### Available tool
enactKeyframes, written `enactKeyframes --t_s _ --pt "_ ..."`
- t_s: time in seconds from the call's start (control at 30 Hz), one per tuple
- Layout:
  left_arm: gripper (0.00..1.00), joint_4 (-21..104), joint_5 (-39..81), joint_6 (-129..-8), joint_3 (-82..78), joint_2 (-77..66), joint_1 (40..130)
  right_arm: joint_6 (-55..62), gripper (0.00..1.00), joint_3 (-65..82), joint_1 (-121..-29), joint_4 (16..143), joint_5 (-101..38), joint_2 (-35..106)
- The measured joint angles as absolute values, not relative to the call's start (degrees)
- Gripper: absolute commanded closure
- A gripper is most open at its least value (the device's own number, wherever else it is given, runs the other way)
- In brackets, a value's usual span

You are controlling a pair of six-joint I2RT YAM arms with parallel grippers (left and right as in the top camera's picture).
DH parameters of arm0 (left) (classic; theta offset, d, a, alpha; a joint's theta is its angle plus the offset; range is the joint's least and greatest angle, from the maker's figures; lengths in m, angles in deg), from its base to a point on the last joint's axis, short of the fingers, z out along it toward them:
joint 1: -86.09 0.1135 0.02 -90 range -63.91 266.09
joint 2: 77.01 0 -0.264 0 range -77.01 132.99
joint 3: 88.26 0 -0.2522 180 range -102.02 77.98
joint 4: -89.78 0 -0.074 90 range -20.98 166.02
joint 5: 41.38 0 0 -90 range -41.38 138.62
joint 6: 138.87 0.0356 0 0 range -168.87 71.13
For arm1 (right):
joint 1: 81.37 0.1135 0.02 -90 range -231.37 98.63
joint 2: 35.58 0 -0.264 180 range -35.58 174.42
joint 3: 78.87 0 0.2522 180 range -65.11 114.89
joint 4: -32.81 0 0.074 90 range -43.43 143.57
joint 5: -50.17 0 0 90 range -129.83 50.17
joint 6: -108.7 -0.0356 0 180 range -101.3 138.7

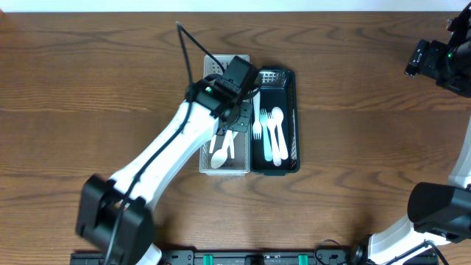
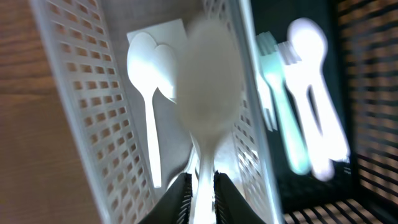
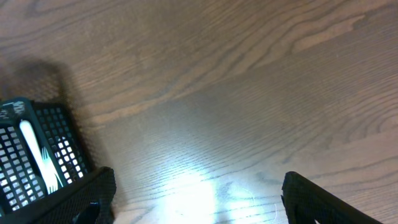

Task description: Pack container

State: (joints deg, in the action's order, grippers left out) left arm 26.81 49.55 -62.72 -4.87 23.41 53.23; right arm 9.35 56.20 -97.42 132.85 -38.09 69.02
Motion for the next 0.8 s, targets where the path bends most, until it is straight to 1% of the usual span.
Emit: enactKeyframes --t_s 0.03,0.07,0.33,0.5,0.53,0.6,0.63,0.67,0.73,0.8 --pt "0.74 27.0 49.7 -62.7 -4.9 24.4 53.3 9.3 0.11 56.2 -97.4 132.8 -38.1 69.0" --pt "0.7 27.2 49.8 -62.4 -4.8 25.4 53.4 9.4 0.11 56.2 -97.4 132.8 -38.1 69.0" --pt "0.69 27.3 50.8 -62.1 -4.5 25.8 53.9 9.4 0.11 56.2 -97.4 132.7 -38.0 69.0" --pt "0.68 26.6 52.3 -61.9 -4.5 18.5 58.2 10.7 0.08 56.2 -96.3 131.6 -35.8 69.0" --pt "0.64 26.6 52.5 -61.9 -4.5 16.2 59.8 10.9 0.08 56.2 -95.5 131.1 -35.5 69.0" --pt "0.35 27.0 53.0 -61.5 -4.6 11.0 64.5 11.2 0.07 56.2 -93.3 129.4 -35.2 69.0" --pt "0.08 27.4 53.2 -61.5 -4.7 9.3 66.5 11.3 0.06 56.2 -92.2 128.4 -35.2 69.0" --pt "0.02 28.2 53.4 -61.5 -4.8 7.5 69.2 11.5 0.04 56.1 -90.8 126.8 -35.4 69.0" --pt "0.02 30.1 54.0 -61.6 -5.1 5.2 74.1 11.7 0.01 55.4 -87.4 122.0 -36.0 69.0" --pt "0.02 32.1 54.2 -61.5 -5.4 4.4 78.2 11.9 0.01 54.3 -84.5 116.9 -37.0 69.0"
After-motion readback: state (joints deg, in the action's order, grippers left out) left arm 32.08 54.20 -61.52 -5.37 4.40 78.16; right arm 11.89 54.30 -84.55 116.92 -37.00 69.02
